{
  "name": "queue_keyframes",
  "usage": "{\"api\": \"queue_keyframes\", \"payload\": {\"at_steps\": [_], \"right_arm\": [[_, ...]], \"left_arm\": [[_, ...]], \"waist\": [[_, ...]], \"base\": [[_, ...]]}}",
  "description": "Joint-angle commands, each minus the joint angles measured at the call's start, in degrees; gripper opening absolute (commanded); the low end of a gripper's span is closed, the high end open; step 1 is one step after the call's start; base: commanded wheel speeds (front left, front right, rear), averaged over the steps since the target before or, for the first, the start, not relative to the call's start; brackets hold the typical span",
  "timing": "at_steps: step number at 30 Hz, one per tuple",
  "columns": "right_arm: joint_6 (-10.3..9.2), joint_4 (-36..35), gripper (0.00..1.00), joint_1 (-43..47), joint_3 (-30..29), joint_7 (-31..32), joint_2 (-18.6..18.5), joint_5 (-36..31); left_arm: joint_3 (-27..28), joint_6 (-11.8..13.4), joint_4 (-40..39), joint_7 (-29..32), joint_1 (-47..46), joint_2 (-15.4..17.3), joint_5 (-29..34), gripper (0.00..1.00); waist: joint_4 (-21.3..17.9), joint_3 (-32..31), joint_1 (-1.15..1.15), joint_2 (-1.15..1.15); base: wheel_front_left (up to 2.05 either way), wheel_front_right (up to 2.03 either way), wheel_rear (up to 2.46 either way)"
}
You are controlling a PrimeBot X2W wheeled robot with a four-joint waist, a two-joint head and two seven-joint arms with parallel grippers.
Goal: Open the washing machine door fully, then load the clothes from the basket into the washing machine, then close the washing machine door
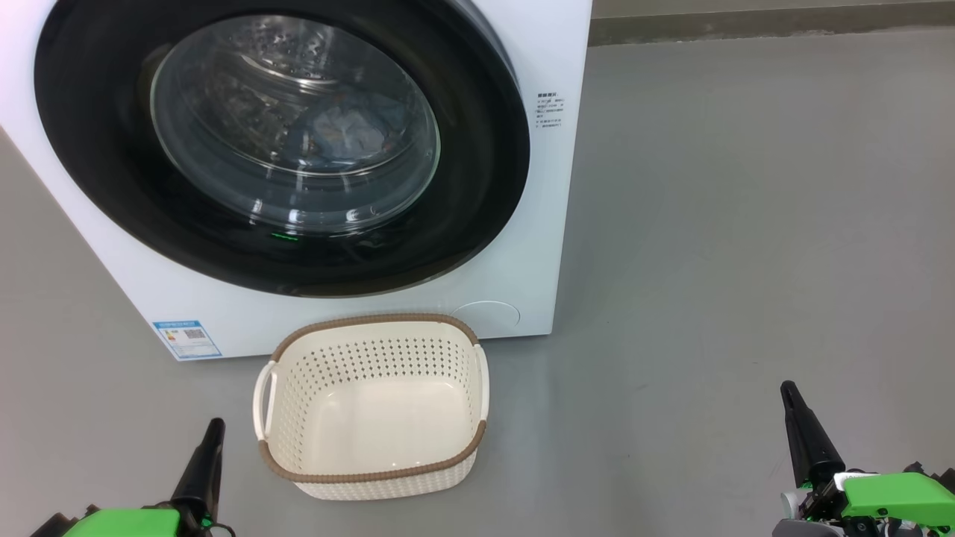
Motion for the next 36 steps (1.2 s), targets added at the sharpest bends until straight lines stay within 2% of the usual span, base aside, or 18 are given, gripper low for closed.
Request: {"api": "queue_keyframes", "payload": {"at_steps": [1, 36], "right_arm": [[0.1, -1.4, 0.0, -2.3, 1.2, 0.4, -0.2, -0.5], [0.1, -1.4, 0.0, -2.4, 1.1, 0.4, -0.1, -0.6]], "left_arm": [[2.0, -0.2, -1.1, 0.3, -2.4, 0.8, 0.0, 0.0], [2.1, -0.2, -1.1, 0.4, -2.4, 0.8, 0.0, 0.0]], "waist": [[0.0, 0.0, 0.0, 0.0], [0.0, 0.0, 0.0, 0.0]], "base": [[0.0, 0.0, 0.0], [0.0, 0.0, 0.0]]}}
